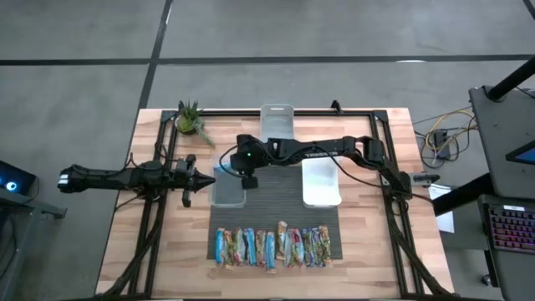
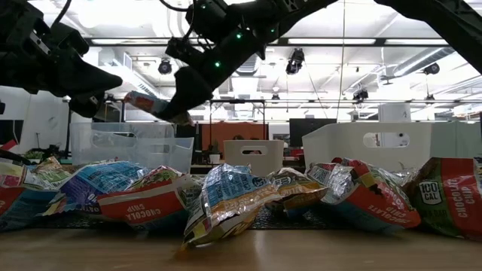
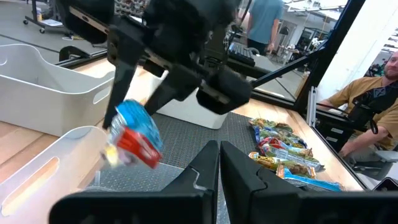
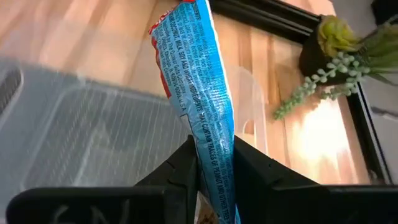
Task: Pick and place Granola Bars by type
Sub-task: Put the red granola bar into the transparent bin
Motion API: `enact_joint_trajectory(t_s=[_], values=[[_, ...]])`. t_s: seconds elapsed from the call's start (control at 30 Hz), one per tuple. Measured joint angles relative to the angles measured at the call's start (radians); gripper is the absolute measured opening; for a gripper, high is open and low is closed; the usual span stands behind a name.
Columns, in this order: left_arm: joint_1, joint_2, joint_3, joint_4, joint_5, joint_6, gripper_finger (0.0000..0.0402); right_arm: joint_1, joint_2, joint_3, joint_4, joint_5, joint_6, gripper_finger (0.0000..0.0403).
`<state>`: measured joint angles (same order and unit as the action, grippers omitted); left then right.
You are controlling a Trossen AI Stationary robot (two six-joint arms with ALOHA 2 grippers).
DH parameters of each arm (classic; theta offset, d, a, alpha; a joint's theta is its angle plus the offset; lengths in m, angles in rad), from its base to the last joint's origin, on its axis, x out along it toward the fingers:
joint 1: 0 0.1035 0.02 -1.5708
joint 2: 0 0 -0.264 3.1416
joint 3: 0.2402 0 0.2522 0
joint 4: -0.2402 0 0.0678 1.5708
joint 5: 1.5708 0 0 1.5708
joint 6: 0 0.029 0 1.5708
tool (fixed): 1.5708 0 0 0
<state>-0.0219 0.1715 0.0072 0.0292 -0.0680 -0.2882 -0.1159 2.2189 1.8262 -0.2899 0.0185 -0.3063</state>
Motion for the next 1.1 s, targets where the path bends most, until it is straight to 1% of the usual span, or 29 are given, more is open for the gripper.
enact_joint_trajectory(t_s=[0.07,0.2,0.37,0.6,1.1], values=[[0.000,0.000,0.000,0.000,0.000,0.000,0.0000,-0.006,0.000,0.012,0.000,-0.011,0.072,0.0070],[0.000,0.000,0.000,0.000,0.000,0.000,0.0000,-0.018,-0.001,0.038,-0.034,-0.073,0.207,0.0068],[0.000,0.000,0.000,0.000,0.000,0.000,0.0000,-0.017,-0.002,0.045,-0.090,-0.106,0.301,0.0068],[0.000,0.000,0.000,0.000,0.000,0.000,0.0000,-0.023,0.002,0.032,-0.082,-0.109,0.361,0.0067],[0.000,0.000,0.000,0.000,0.000,0.000,0.0000,-0.035,0.016,0.030,-0.028,-0.116,0.379,0.0064]])
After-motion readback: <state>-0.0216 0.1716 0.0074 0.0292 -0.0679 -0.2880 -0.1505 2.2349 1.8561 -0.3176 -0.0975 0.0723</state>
